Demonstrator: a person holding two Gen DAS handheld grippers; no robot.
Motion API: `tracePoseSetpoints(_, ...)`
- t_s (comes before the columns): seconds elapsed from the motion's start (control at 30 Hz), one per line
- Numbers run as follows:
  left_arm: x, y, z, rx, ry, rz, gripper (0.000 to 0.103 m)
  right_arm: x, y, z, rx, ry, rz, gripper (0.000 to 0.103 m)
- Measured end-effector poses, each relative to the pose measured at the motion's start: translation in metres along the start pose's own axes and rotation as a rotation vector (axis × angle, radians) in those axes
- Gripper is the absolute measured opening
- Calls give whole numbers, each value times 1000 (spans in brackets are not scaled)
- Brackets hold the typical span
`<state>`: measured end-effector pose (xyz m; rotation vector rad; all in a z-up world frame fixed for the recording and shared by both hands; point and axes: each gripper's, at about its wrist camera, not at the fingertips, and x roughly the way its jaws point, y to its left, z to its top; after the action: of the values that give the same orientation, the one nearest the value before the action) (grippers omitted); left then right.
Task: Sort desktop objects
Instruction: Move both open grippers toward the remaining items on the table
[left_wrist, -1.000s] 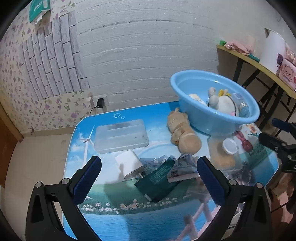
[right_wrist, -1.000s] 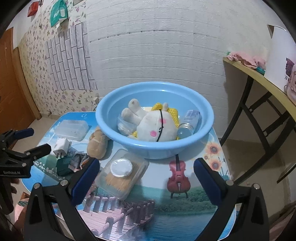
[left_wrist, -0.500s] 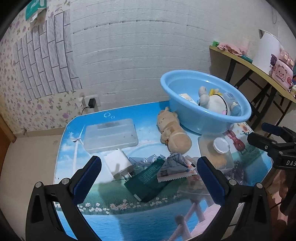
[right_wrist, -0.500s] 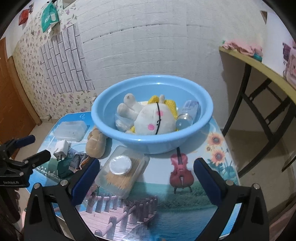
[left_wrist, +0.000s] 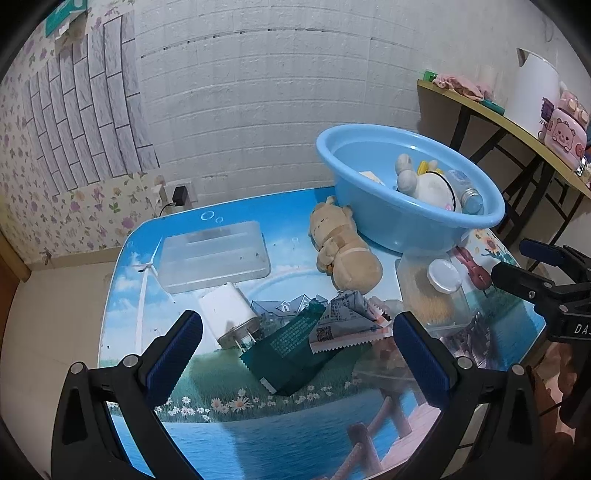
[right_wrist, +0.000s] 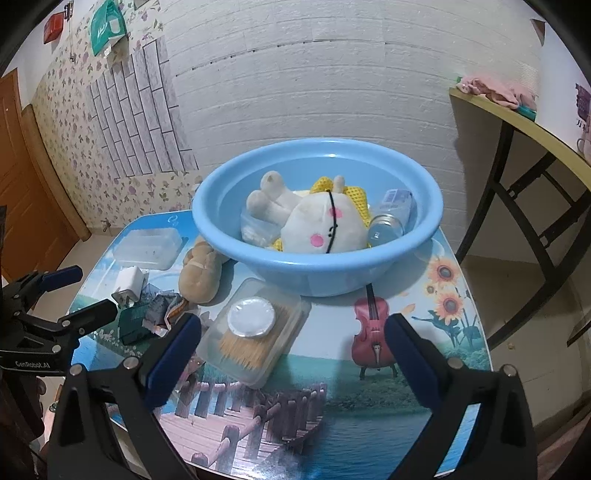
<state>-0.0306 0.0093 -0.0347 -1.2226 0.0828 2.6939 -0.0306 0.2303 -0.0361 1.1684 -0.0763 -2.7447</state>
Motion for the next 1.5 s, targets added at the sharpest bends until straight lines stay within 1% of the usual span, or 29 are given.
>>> tracePoseSetpoints(0.4, 13, 6, -10, -13, 37, 6, 103, 10, -6, -7, 25, 24, 8, 101)
tracePoseSetpoints(0.57, 18, 7, -14, -16, 54, 6, 103, 15, -6, -9, 25, 42, 10, 97)
tracePoseSetpoints(0.87, 24, 8, -17, -16, 72, 7, 103, 18, -8, -11, 27, 49, 6, 97)
tracePoseSetpoints(1.17, 32, 19, -29, -33, 106, 22, 103, 22, -13, -15, 37, 65, 2, 97)
tracePoseSetpoints(1.5, 33, 23, -36, -42, 103, -4, 103, 20, -17, -20, 41, 63, -2, 97)
